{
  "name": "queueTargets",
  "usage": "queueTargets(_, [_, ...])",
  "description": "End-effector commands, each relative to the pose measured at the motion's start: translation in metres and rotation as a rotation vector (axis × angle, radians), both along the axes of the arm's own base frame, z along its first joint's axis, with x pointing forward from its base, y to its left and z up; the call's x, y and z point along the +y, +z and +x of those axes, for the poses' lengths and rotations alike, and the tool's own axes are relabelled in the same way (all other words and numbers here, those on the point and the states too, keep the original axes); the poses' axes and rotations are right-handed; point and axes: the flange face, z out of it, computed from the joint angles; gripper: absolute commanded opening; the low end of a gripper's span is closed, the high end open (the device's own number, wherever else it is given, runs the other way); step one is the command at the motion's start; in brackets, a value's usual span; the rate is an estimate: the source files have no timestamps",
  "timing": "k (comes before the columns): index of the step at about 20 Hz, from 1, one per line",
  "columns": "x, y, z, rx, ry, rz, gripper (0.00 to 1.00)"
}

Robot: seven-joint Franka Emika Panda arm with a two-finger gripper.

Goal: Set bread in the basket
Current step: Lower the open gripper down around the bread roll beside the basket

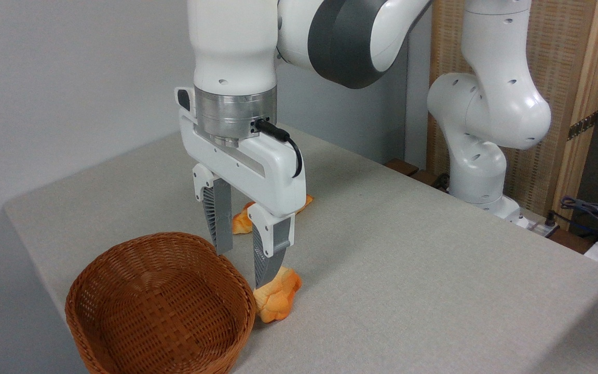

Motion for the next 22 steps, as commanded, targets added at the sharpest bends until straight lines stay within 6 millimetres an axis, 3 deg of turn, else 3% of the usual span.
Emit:
queueTargets(1, [0.001, 0.001, -0.001, -0.003, -0.007, -0.002, 1.00])
queueTargets(9, [0.006, -0.008, -0.012, 0.087, 0.081, -0.024, 1.00])
queueTargets(17, [-0.010, -0.057, -0.031, 0.197, 0.063, -0.021, 1.00])
queueTargets(19, [-0.018, -0.074, -0.027, 0.222, 0.050, -0.016, 1.00])
queueTargets(22, [-0.020, -0.080, -0.022, 0.207, 0.048, -0.009, 1.00])
